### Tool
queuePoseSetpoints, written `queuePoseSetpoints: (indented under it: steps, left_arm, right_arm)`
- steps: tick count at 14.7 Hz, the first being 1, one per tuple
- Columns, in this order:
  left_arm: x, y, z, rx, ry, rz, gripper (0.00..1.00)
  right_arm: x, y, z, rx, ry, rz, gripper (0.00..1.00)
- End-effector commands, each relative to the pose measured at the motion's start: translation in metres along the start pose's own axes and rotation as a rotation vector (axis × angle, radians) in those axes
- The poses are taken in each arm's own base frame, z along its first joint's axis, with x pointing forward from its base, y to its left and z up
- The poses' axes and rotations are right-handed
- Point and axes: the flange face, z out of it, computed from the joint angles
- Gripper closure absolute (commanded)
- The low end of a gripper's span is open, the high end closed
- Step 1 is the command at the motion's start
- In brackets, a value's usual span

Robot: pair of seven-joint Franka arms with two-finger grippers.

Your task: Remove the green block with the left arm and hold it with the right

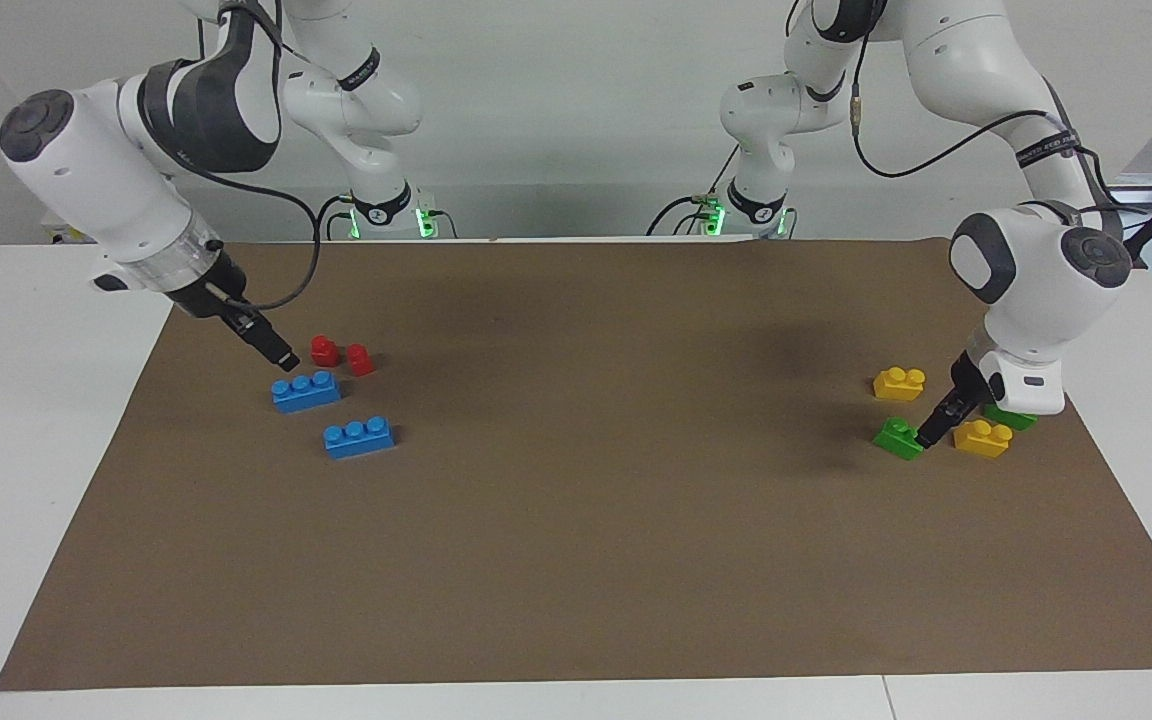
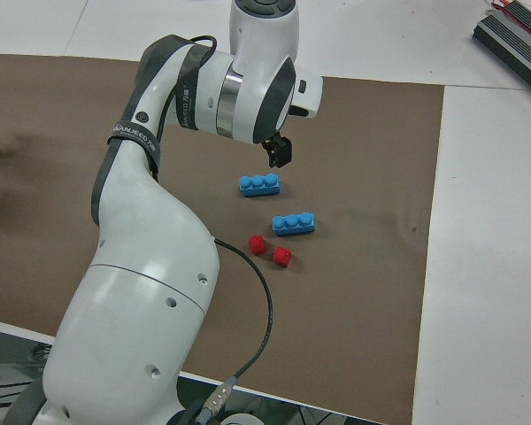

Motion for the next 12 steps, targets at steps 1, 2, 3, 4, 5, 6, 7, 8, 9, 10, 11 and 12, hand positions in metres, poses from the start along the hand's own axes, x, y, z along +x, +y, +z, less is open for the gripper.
queuePoseSetpoints:
  steps: [1, 2, 3, 4, 5, 6, 7, 8, 9, 10, 11, 12]
  left_arm:
    - [-0.01, -0.002, -0.028, 0.026, -0.014, 0.13, 0.0]
    - [-0.015, -0.001, -0.037, 0.029, -0.02, 0.166, 0.0]
    - [-0.019, -0.001, -0.049, 0.028, -0.02, 0.195, 0.0]
    - [-0.024, -0.001, -0.058, 0.031, -0.027, 0.213, 0.0]
    - [-0.028, -0.001, -0.067, 0.033, -0.033, 0.23, 0.0]
    - [-0.033, 0.002, -0.077, 0.033, -0.038, 0.257, 0.0]
    - [-0.038, 0.004, -0.084, 0.035, -0.053, 0.28, 0.0]
    - [-0.041, 0.006, -0.098, 0.035, -0.062, 0.304, 0.0]
    - [-0.046, 0.003, -0.107, 0.038, -0.076, 0.33, 0.0]
    - [-0.052, 0.001, -0.121, 0.036, -0.072, 0.364, 0.0]
    - [-0.058, -0.001, -0.131, 0.035, -0.076, 0.392, 0.0]
    - [-0.064, -0.002, -0.138, 0.033, -0.088, 0.402, 0.0]
  right_arm:
    - [-0.035, -0.003, -0.032, -0.087, 0.059, -0.234, 0.0]
    - [-0.044, -0.007, -0.039, -0.128, 0.085, -0.318, 0.0]
    - [-0.05, -0.008, -0.045, -0.15, 0.093, -0.386, 0.0]
    - [-0.054, -0.009, -0.049, -0.156, 0.088, -0.438, 0.0]
    - [-0.054, -0.009, -0.056, -0.155, 0.091, -0.483, 0.0]
    - [-0.052, -0.009, -0.06, -0.155, 0.097, -0.545, 0.0]
    - [-0.048, -0.008, -0.061, -0.157, 0.101, -0.611, 0.0]
    - [-0.046, -0.007, -0.061, -0.157, 0.104, -0.641, 0.0]
    - [-0.046, -0.006, -0.062, -0.157, 0.104, -0.641, 0.0]
    - [-0.045, -0.006, -0.062, -0.157, 0.104, -0.64, 0.0]
    - [-0.045, -0.005, -0.062, -0.157, 0.104, -0.638, 0.0]
    - [-0.045, -0.005, -0.061, -0.157, 0.104, -0.638, 0.0]
